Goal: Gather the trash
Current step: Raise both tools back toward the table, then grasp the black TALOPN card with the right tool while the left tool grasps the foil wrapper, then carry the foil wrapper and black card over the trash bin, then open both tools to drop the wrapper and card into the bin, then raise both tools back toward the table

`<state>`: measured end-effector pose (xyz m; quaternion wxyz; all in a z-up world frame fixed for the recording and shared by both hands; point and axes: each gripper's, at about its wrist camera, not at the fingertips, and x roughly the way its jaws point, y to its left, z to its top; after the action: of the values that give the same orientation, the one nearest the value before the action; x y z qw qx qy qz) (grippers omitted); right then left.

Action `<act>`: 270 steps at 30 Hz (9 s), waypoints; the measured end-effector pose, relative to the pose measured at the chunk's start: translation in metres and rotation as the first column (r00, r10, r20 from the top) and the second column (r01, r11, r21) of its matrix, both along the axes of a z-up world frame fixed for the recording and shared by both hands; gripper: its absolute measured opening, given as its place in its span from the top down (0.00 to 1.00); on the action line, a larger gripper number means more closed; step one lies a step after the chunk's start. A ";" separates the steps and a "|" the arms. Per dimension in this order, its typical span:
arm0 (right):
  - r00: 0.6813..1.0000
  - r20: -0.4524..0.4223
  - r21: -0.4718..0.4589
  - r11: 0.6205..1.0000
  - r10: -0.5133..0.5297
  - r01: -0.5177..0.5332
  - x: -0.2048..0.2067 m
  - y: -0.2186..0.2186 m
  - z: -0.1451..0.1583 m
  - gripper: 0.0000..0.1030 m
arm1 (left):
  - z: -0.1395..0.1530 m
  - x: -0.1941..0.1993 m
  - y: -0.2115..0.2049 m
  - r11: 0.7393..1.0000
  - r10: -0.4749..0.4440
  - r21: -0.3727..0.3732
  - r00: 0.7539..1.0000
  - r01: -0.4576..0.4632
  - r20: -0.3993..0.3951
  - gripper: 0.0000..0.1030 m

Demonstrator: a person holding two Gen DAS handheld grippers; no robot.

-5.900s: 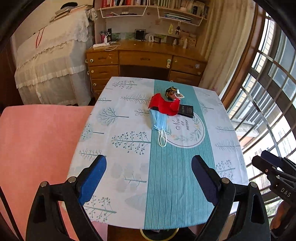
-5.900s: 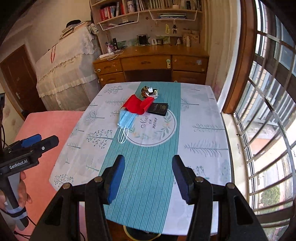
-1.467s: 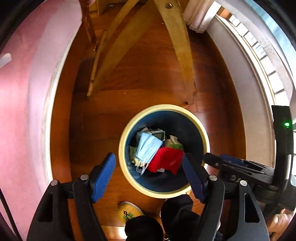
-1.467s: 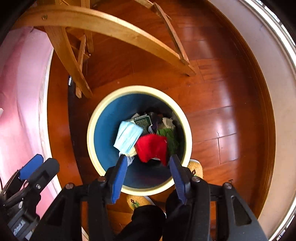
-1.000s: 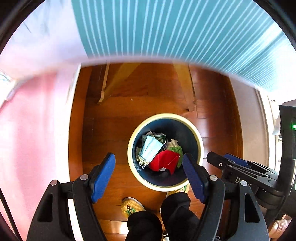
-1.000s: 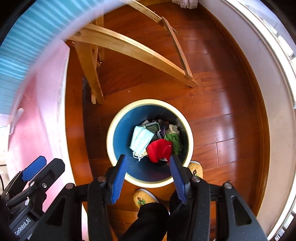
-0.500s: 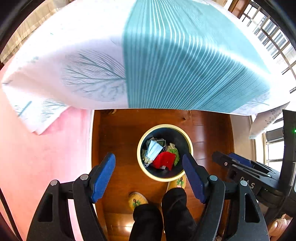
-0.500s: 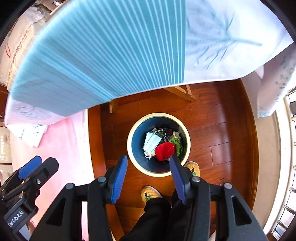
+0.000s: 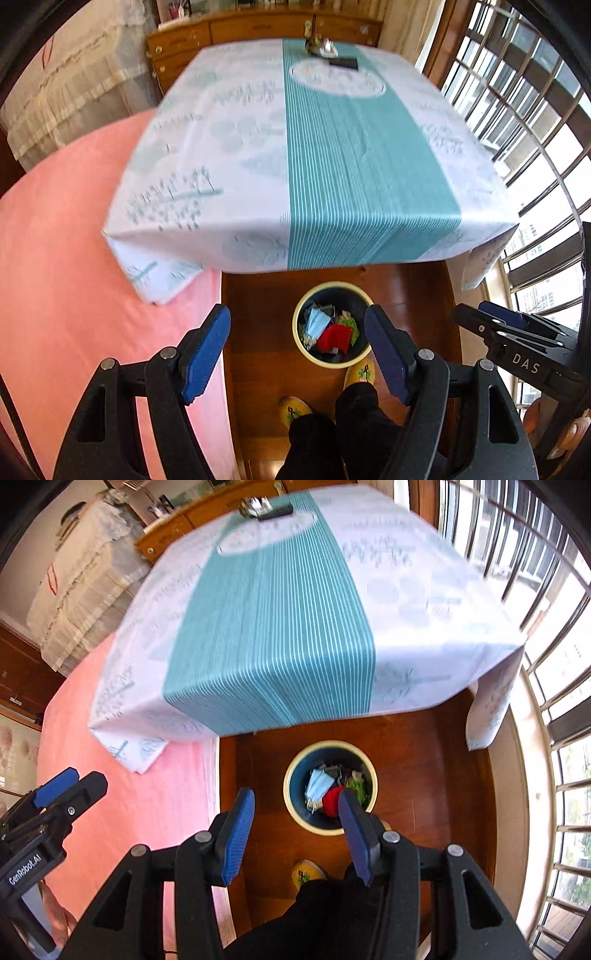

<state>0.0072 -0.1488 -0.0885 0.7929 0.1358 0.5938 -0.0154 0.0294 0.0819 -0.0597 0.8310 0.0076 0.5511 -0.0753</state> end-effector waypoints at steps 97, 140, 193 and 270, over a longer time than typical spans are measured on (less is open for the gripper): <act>0.443 0.017 -0.212 0.437 0.896 -0.874 0.546 -0.036 -0.051 0.25 | -0.003 0.457 -0.080 0.931 0.351 0.124 0.936 -0.345 -0.031 0.29; 0.950 0.109 -0.043 0.956 0.292 -0.289 0.558 -0.189 -0.038 0.47 | -0.067 0.628 -0.155 0.925 0.360 -0.029 0.898 -0.379 -0.252 0.29; 0.979 0.203 0.111 0.993 0.027 -0.051 0.203 -0.057 0.078 0.51 | 0.082 0.203 -0.021 0.993 0.110 -0.051 0.983 -0.104 0.146 0.43; 0.983 -0.122 0.037 0.990 -0.134 0.139 0.029 -0.047 -0.230 0.26 | -0.227 0.052 -0.065 1.000 0.014 -0.004 0.986 -0.015 -0.169 0.08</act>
<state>0.0363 -0.1955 -0.3187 0.7497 0.1933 0.6296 -0.0643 0.0814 0.0168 -0.2872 0.7819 -0.0050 0.6194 -0.0713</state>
